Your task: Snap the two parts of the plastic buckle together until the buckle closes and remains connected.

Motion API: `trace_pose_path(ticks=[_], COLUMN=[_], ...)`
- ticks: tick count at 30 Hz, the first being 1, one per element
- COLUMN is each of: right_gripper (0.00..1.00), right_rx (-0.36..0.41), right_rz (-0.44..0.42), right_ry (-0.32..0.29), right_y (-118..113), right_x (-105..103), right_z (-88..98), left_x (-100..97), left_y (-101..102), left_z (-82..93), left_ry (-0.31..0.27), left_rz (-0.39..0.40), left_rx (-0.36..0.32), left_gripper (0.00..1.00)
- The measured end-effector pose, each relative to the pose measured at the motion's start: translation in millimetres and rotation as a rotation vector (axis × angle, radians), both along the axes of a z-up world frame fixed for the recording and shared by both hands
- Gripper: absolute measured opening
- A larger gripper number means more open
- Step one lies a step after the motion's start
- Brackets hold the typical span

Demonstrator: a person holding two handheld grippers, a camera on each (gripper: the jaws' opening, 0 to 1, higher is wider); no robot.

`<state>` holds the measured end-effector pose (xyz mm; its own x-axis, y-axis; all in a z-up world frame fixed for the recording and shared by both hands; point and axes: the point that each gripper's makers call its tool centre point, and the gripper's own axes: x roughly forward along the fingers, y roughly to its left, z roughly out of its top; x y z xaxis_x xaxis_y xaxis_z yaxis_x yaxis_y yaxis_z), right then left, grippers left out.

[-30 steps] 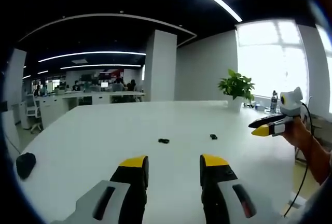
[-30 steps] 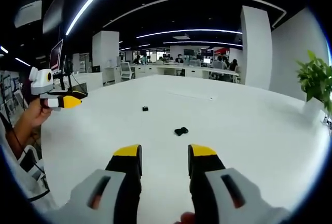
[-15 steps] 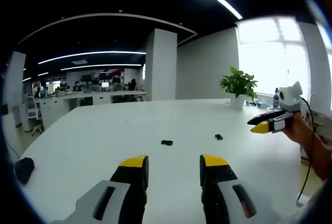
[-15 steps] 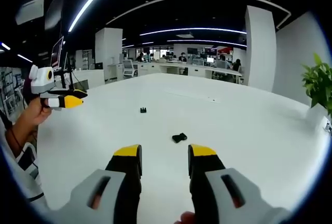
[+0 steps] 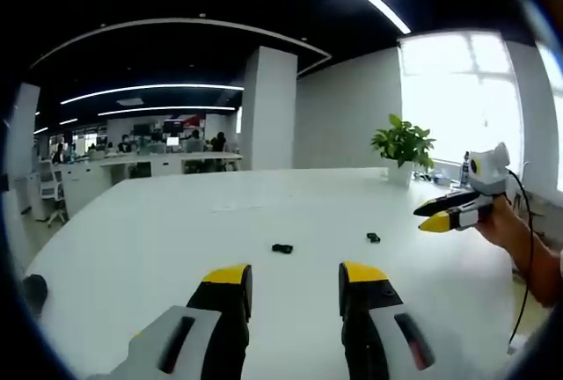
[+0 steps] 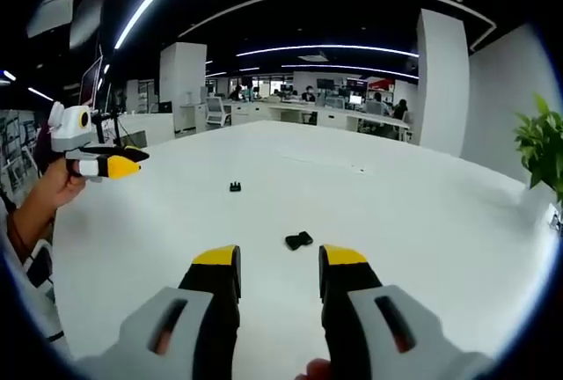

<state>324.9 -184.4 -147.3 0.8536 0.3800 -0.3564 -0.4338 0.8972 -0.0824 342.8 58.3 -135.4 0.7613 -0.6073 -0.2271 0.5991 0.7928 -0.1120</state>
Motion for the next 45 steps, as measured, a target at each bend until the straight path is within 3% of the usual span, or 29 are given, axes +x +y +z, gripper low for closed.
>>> trace_pose_path(ticks=[25, 45], right_gripper=[0.35, 0.34], right_rx=[-0.020, 0.013], right_rz=[0.021, 0.013], right_ry=[0.018, 0.041], right_y=[-3.0, -6.9], right_x=[27.7, 43.4], right_z=[3.1, -9.9], left_x=[22.0, 37.8], left_y=[-6.5, -15.2], left_z=[0.2, -7.2], left_ry=[-0.008, 0.007], left_rz=[0.005, 0.008], left_rx=[0.018, 0.039], left_gripper=[0.40, 0.40])
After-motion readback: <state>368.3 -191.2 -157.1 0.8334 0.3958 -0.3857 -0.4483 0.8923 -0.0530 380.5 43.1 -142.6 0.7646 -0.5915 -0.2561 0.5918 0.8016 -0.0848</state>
